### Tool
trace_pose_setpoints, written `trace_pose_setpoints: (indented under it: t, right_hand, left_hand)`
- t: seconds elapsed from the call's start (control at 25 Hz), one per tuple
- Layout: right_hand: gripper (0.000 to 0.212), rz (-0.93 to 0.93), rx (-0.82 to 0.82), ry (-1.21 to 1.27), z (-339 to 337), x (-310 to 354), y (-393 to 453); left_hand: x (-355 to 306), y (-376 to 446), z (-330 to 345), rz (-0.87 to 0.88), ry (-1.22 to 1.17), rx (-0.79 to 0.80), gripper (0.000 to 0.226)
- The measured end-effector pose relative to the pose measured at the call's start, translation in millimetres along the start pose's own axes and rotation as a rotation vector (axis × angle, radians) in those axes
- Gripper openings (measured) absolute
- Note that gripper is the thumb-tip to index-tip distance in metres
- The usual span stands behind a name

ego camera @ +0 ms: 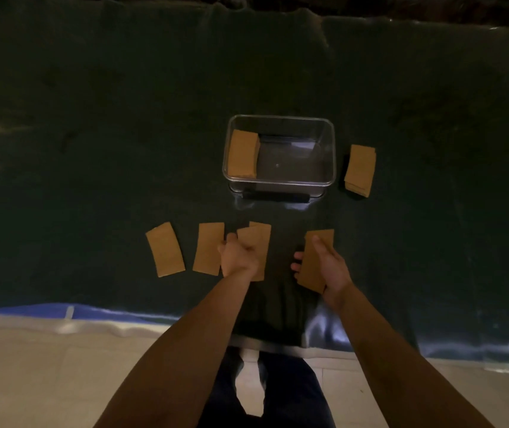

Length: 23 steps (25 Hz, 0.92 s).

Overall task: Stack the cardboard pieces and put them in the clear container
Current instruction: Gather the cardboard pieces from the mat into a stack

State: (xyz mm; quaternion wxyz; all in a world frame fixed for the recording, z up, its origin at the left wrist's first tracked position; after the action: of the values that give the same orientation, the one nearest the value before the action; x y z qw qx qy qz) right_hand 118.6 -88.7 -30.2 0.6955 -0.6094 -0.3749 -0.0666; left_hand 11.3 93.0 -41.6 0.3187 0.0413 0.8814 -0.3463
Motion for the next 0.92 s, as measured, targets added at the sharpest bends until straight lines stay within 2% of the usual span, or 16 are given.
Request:
trace_pose_setpoints:
  t: [0.08,0.2,0.24,0.32,0.4,0.6,0.64,0.72,0.8,0.88,0.92]
  right_hand:
    - [0.025,-0.017,0.015,-0.010,6.0,3.5,-3.4]
    - [0.030,-0.028,0.057,-0.039,19.6,5.6,-9.0]
    - [0.031,-0.030,0.072,-0.054,23.7,4.2,-10.5]
    - [0.028,-0.028,0.088,-0.072,30.5,0.8,-14.5]
    - [0.026,-0.020,0.093,-0.086,34.7,-2.3,-19.0]
    - [0.035,-0.040,0.075,-0.149,39.4,-3.4,-26.9]
    - [0.039,-0.048,0.070,-0.186,40.9,-2.1,-28.8]
    - [0.048,-0.066,0.073,-0.225,46.6,2.1,-33.3]
    - [0.060,-0.068,0.122,-0.226,57.1,5.3,-39.1]
    - [0.067,-0.023,0.234,-0.163,71.7,3.1,-44.3]
    - [0.066,0.002,0.291,-0.119,79.6,2.3,-47.5]
  left_hand:
    - [3.5,6.2,-19.9,0.016,-0.098,-0.041,0.039]
    - [25.8,27.1,-65.9,-0.070,-0.097,-0.175,0.060]
    - [32.8,32.3,-73.6,-0.100,-0.023,-0.174,0.060]
    - [36.3,36.7,-75.4,-0.117,0.119,-0.136,0.039]
    - [28.4,32.7,-73.8,-0.130,0.121,-0.143,0.025]
    - [16.5,28.9,-81.3,-0.139,0.188,-0.149,0.039]
    - [12.4,26.4,-80.1,-0.121,0.173,-0.093,0.042]
    - [1.6,15.4,-70.9,-0.102,-0.060,0.099,0.050]
    - [-2.4,-9.6,-57.1,-0.214,-0.442,0.367,0.056]
    - [-5.6,-35.0,-44.2,-0.313,-0.626,0.583,0.057]
    - [-6.6,-41.6,-40.0,-0.323,-0.654,0.617,0.055]
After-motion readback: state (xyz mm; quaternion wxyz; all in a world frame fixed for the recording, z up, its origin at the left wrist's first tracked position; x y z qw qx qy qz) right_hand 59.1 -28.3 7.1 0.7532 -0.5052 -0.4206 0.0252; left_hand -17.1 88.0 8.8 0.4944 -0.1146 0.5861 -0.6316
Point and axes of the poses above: each hand's wrist, its own y-axis towards the middle knuckle, its own z-axis out of the palm, x = y × z, the point moved 6 cm from there along y, towards the middle knuckle, and after that the axes turned 8 degrees about -y, right-handed, at the moved point
